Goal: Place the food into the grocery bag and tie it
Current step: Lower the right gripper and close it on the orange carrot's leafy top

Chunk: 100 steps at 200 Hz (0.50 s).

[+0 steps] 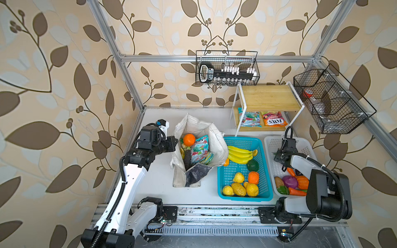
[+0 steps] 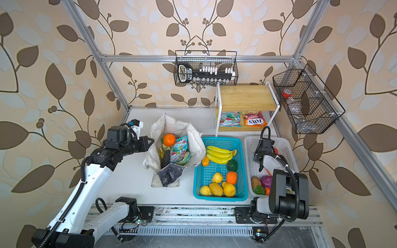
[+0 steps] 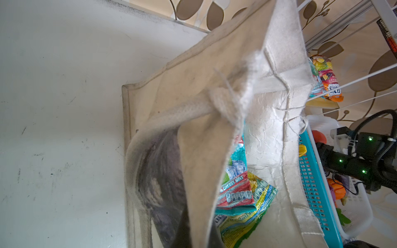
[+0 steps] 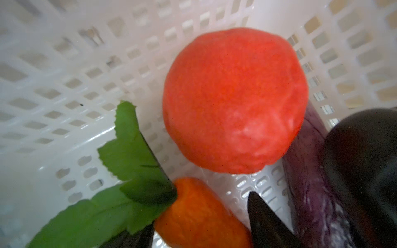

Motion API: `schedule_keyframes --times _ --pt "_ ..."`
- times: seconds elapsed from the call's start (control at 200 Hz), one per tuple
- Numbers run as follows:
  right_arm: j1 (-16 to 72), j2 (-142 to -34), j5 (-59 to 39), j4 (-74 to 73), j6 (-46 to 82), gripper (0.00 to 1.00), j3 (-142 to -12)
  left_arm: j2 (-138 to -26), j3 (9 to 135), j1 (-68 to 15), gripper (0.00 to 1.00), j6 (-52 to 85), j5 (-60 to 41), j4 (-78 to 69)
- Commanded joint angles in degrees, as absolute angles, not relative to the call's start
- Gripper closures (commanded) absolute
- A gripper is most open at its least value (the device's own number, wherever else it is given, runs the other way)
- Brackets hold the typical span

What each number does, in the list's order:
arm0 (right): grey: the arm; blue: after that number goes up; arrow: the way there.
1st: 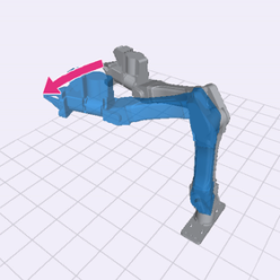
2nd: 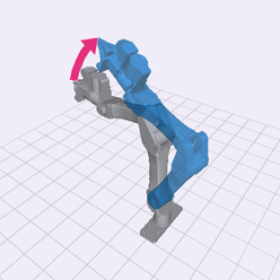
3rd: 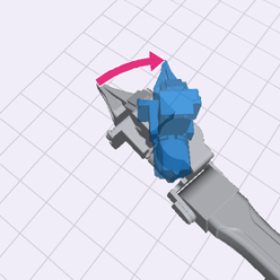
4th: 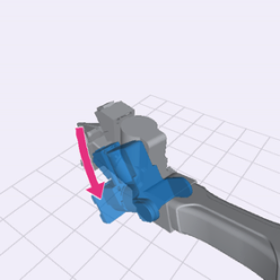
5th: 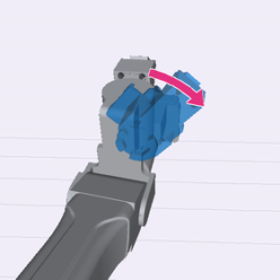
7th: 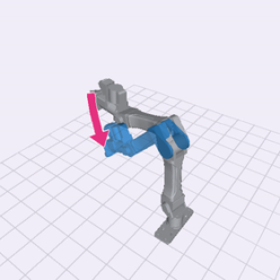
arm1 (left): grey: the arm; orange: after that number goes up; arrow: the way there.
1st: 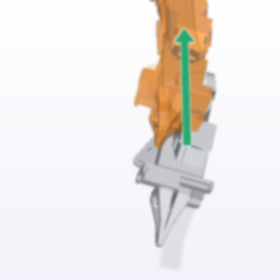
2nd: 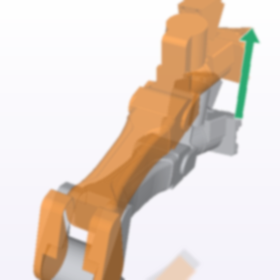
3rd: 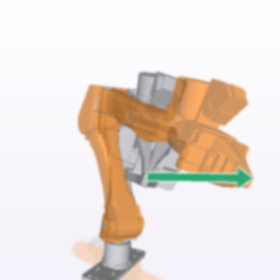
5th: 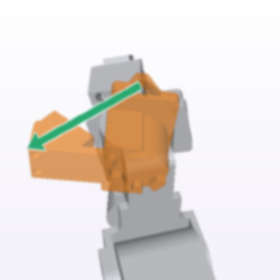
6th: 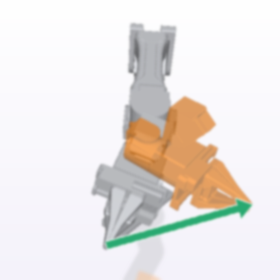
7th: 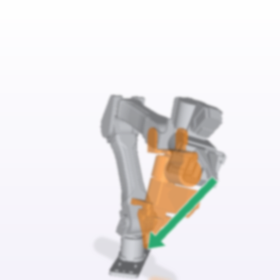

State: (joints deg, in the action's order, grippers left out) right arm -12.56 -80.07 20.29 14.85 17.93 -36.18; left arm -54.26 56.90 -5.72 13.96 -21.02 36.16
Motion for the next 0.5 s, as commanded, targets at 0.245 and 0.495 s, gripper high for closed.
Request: schedule_keyframes --times 0.245,0.495 --pt "-9.7 -80.7 19.9 12.5 15.8 0.46 -36.0 -52.5 58.6 -6.2 1.00 13.1 -21.0 35.7" --pt "-9.8 -83.6 20.0 12.7 16.2 0.50 -37.0 -52.5 58.7 -6.2 1.00 13.1 -21.4 35.8"
